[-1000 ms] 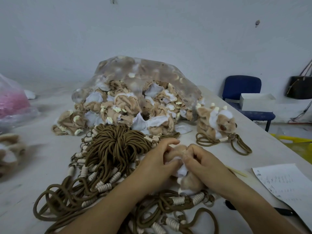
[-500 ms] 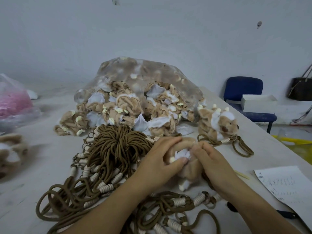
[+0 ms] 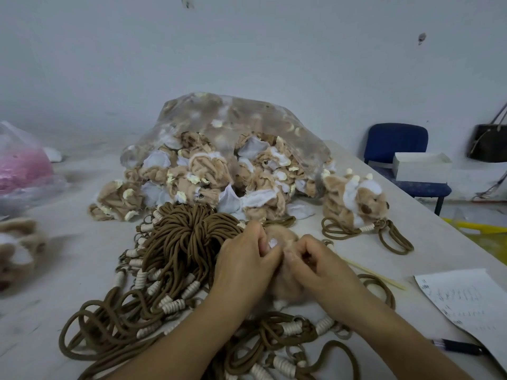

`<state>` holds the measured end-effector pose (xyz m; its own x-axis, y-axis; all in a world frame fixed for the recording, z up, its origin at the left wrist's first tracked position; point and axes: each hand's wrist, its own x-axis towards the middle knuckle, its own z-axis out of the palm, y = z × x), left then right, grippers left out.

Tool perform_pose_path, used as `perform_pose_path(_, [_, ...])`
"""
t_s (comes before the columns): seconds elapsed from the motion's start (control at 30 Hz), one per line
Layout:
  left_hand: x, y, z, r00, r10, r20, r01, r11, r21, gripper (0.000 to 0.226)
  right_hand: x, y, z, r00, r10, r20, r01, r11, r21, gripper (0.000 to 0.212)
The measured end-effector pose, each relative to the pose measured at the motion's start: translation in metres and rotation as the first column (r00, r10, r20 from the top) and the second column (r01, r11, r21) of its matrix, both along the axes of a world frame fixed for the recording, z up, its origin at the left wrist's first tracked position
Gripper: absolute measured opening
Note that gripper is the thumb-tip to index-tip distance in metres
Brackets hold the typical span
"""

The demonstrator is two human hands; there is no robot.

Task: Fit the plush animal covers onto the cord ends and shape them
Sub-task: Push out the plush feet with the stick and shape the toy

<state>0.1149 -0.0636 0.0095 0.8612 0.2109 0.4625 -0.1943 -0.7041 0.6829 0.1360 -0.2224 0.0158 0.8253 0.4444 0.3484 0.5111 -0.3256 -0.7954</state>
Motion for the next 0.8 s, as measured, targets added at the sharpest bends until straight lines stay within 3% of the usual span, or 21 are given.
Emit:
perform_pose_path(0.1, [0.002, 0.004, -0.002, 0.972, -0.229, -0.055, 0.227, 0.973, -0.041, 0.026, 0.006, -0.014, 0.007, 0.985, -0.094, -0.142, 0.120, 0.976, 0.181, 0.027])
perform_pose_path(0.2, [0.005, 0.007, -0.008, 0.933, -0.344, -0.107, 0.348, 0.937, 0.019, 0.048, 0.010, -0.023, 0.008, 0.963, -0.062, -0.261, 0.144, 0.941, 0.308, 0.036])
perform_pose_path(0.27, [0.006, 0.007, -0.009, 0.942, -0.327, -0.077, 0.332, 0.942, 0.051, 0.027, 0.010, -0.022, 0.004, 0.949, -0.024, -0.314, 0.132, 0.936, 0.327, 0.034])
perform_pose_path(0.3, [0.006, 0.006, -0.009, 0.953, -0.298, -0.048, 0.300, 0.953, 0.050, 0.009, 0.009, -0.020, 0.003, 0.946, -0.025, -0.324, 0.134, 0.938, 0.320, 0.033])
perform_pose_path(0.33, [0.006, 0.006, -0.009, 0.964, -0.263, -0.022, 0.264, 0.964, 0.041, 0.006, 0.009, -0.019, 0.002, 0.947, -0.035, -0.318, 0.140, 0.939, 0.314, 0.033])
perform_pose_path(0.5, [0.003, 0.004, -0.006, 0.972, -0.204, 0.119, 0.196, 0.978, 0.076, 0.024, 0.005, -0.012, 0.004, 0.970, -0.065, -0.234, 0.123, 0.962, 0.245, 0.025])
perform_pose_path(0.57, [0.003, 0.004, -0.006, 0.966, -0.212, 0.148, 0.197, 0.975, 0.105, 0.024, 0.005, -0.011, 0.002, 0.975, -0.108, -0.192, 0.139, 0.978, 0.155, 0.038])
perform_pose_path(0.67, [0.002, 0.002, -0.004, 0.954, -0.243, 0.174, 0.222, 0.966, 0.131, 0.029, 0.012, -0.011, -0.002, 0.960, -0.268, -0.085, 0.270, 0.963, 0.013, 0.030])
perform_pose_path(0.8, [-0.001, -0.002, -0.002, 0.906, -0.366, 0.212, 0.357, 0.931, 0.077, 0.035, 0.017, -0.012, -0.002, 0.913, -0.397, -0.098, 0.389, 0.917, -0.093, 0.033])
